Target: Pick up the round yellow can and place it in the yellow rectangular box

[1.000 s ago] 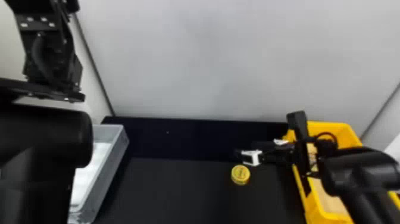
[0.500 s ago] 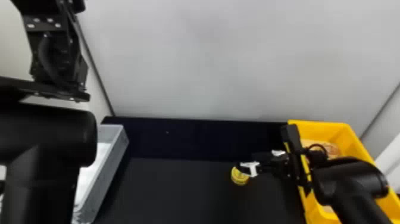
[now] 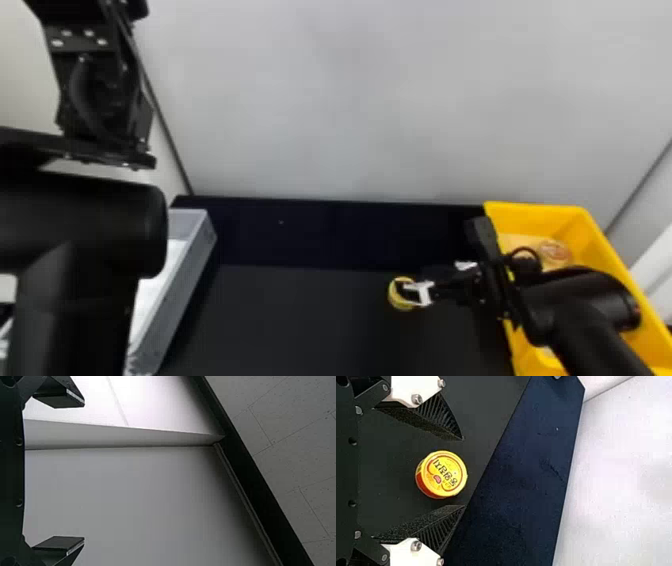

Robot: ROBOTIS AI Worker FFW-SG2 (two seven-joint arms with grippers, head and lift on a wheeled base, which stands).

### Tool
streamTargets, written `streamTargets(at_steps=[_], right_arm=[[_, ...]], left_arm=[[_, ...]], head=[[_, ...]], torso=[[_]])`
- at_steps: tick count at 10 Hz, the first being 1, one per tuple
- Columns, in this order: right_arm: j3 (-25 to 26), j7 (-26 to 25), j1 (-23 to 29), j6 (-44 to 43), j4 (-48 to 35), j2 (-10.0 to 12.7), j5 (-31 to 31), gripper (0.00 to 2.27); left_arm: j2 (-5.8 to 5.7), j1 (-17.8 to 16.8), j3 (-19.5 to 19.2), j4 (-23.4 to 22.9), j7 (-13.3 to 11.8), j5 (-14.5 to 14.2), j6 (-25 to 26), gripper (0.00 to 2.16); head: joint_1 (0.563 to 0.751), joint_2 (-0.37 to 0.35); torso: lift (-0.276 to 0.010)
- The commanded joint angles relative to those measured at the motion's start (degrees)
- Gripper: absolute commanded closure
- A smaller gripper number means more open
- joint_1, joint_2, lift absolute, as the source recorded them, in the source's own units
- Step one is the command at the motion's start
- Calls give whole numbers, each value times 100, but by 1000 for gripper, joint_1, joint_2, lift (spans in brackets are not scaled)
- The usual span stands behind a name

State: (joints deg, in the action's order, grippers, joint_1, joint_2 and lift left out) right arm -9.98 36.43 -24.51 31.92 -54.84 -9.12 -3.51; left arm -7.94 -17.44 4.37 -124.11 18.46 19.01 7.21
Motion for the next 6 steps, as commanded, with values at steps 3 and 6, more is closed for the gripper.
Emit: streamTargets(at_steps=[3,6], right_arm=[[-93,-64,-265,-141,589,42,-370,197],[-137,-213,-414,-282,949,103,-485,107]], left_arm=[[-6,12,-24,27,1,-38,-79,68],[-24,12,-24,44,-8,-64,-123,70]], head=[[663,54],[663,54]], torso=[[-10],[-10]])
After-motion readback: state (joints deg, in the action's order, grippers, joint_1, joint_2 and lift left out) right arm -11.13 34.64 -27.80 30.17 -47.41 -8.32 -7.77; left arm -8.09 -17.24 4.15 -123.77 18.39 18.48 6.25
